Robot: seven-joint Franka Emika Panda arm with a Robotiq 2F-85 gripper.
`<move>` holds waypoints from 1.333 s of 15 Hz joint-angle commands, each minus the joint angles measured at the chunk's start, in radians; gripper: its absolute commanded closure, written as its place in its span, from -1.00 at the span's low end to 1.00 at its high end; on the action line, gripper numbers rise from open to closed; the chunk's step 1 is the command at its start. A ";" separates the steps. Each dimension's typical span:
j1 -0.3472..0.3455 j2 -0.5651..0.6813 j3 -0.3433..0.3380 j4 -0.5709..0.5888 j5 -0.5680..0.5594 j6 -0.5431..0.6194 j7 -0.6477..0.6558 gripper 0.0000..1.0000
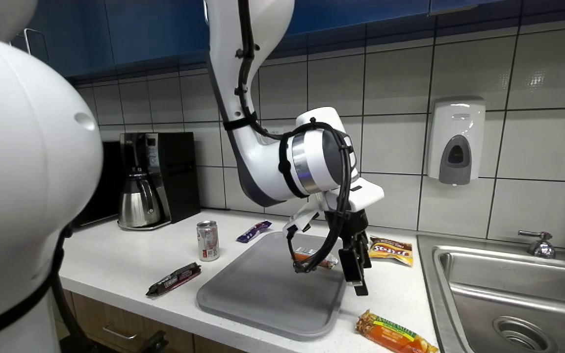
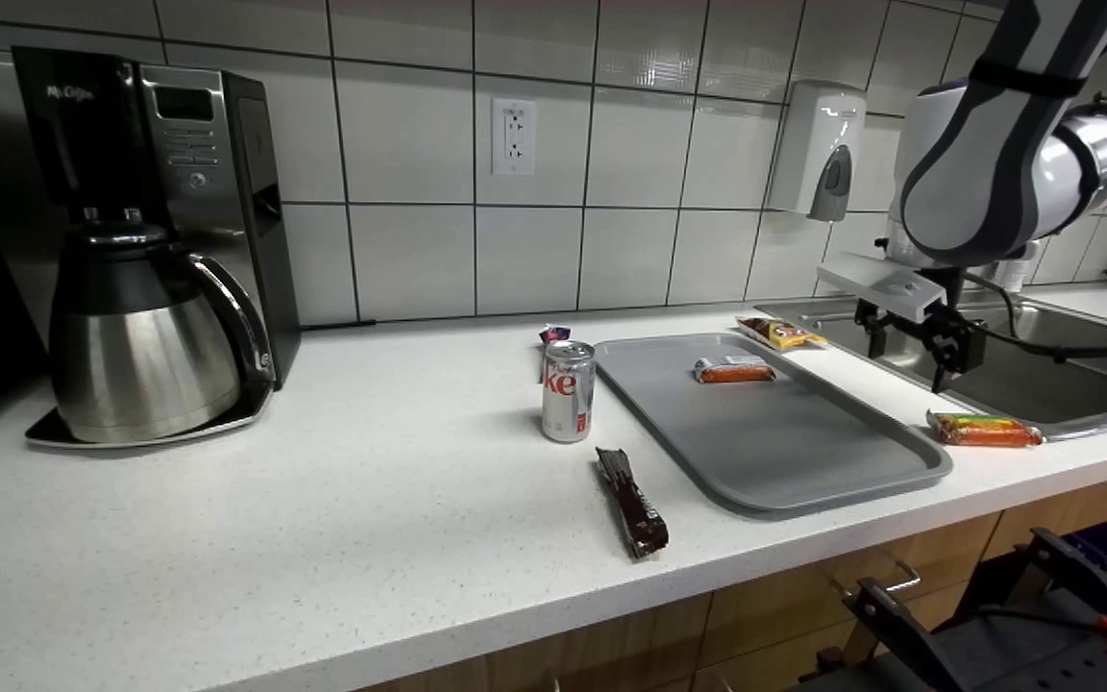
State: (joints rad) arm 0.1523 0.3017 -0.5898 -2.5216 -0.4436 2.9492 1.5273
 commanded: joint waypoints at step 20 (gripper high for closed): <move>0.168 0.099 0.055 0.142 0.114 -0.025 0.198 -1.00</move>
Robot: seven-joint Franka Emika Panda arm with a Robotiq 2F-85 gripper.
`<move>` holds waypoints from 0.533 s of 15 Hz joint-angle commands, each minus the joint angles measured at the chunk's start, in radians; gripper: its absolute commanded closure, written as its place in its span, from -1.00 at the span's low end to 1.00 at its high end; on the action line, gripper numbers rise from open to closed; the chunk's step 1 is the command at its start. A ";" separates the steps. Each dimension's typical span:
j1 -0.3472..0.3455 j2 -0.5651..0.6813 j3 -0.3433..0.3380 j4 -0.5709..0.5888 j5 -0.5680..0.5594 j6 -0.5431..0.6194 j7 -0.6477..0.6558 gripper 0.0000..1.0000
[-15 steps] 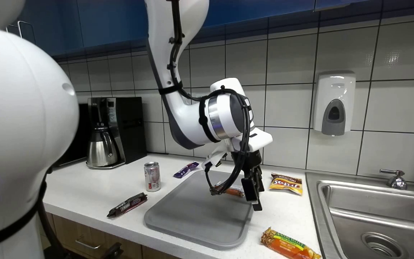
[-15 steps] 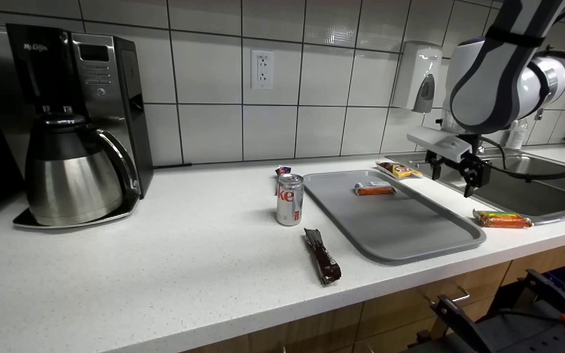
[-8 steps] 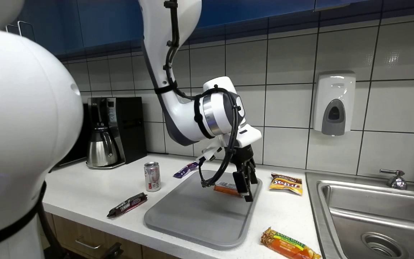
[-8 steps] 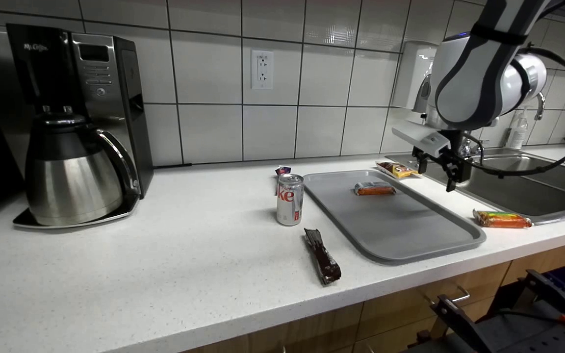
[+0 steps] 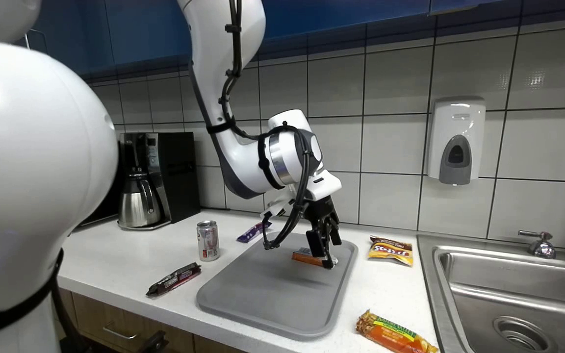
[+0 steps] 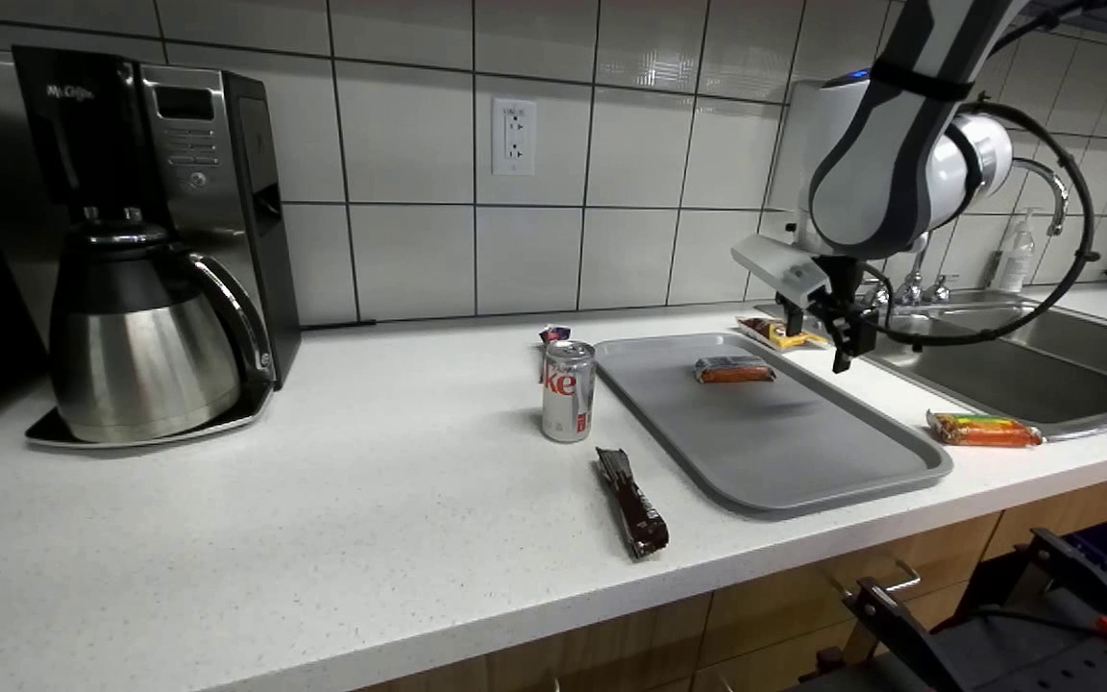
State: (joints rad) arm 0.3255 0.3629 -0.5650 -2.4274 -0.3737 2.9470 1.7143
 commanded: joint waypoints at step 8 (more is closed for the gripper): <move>-0.017 0.117 0.091 0.138 0.151 -0.033 -0.017 -1.00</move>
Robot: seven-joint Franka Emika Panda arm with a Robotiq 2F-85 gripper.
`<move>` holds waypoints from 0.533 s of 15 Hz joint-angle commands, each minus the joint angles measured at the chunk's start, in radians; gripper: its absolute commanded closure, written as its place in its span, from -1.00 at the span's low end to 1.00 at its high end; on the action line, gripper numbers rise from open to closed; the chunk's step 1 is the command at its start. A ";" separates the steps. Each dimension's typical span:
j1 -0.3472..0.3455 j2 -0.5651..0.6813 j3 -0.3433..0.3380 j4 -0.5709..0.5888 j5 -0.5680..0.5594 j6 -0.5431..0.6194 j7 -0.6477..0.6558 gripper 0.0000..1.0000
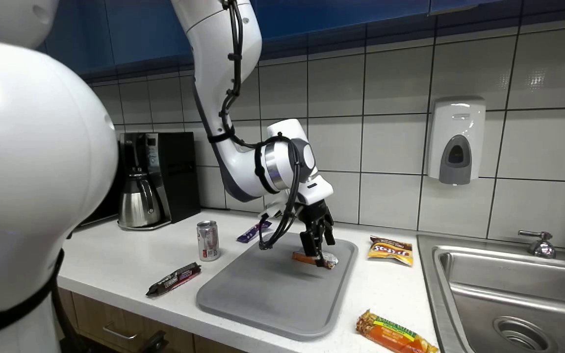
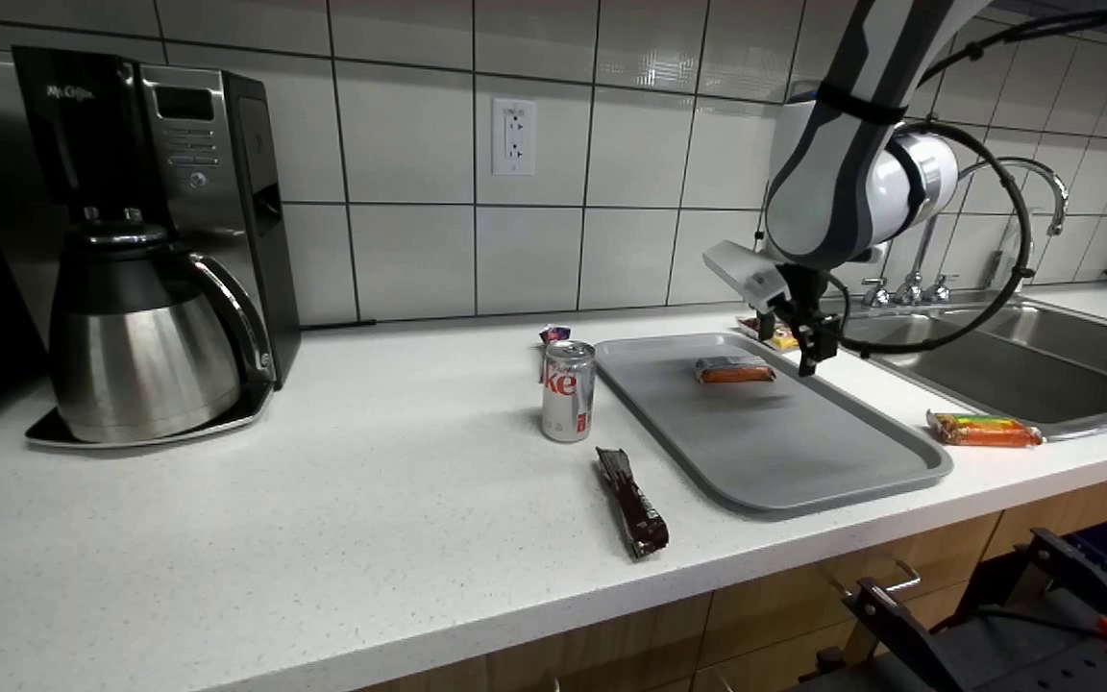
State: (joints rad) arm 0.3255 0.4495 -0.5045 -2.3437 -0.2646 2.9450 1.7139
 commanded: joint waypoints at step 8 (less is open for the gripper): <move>-0.049 0.085 0.105 0.130 0.130 -0.054 -0.043 -1.00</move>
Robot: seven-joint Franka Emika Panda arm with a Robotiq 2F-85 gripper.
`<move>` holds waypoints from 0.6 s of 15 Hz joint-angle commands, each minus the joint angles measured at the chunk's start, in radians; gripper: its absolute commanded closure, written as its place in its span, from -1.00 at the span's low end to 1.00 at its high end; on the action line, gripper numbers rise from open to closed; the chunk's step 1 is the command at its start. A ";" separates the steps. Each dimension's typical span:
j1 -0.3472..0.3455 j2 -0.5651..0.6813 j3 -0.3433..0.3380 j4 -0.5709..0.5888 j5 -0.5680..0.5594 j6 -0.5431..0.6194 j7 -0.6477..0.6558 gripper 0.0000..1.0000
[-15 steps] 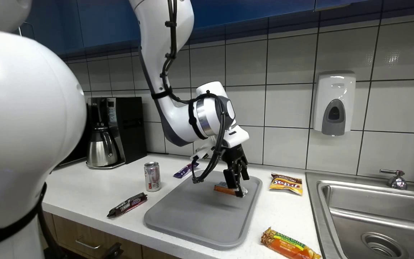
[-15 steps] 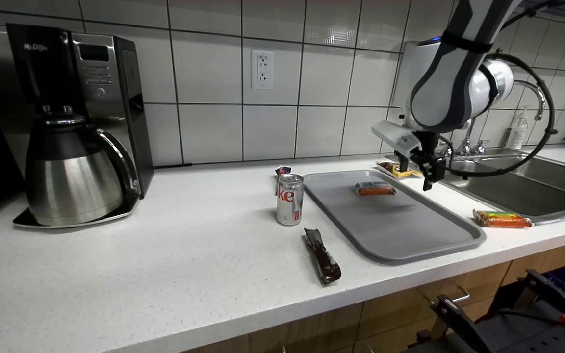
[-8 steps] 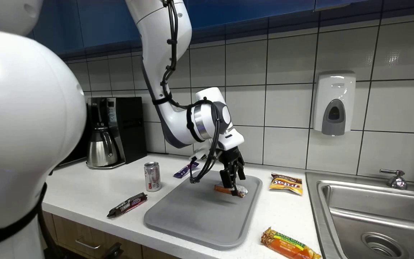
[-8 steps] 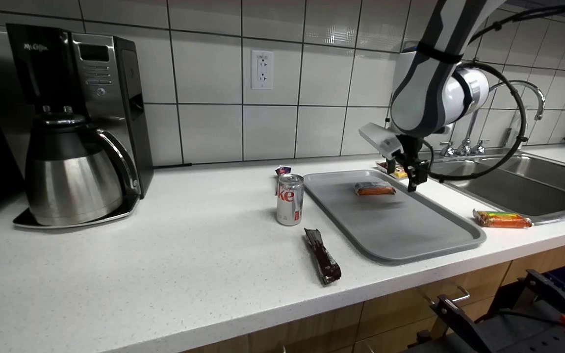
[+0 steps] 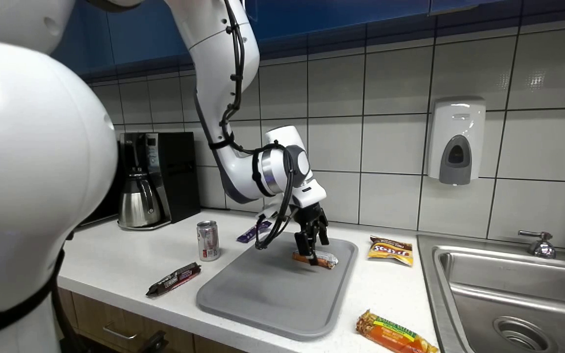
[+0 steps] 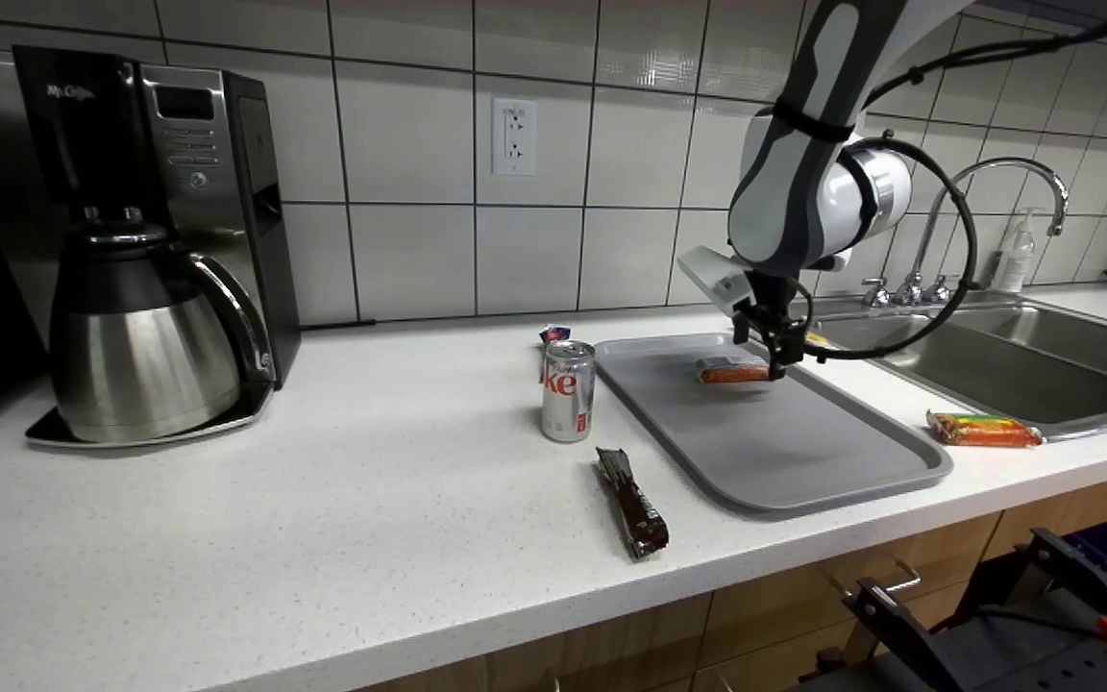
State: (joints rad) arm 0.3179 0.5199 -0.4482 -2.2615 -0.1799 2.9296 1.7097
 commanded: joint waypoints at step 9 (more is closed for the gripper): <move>-0.169 0.024 0.201 0.102 0.198 -0.087 -0.109 -1.00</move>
State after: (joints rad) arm 0.2073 0.5388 -0.3040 -2.1971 -0.0333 2.8875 1.6557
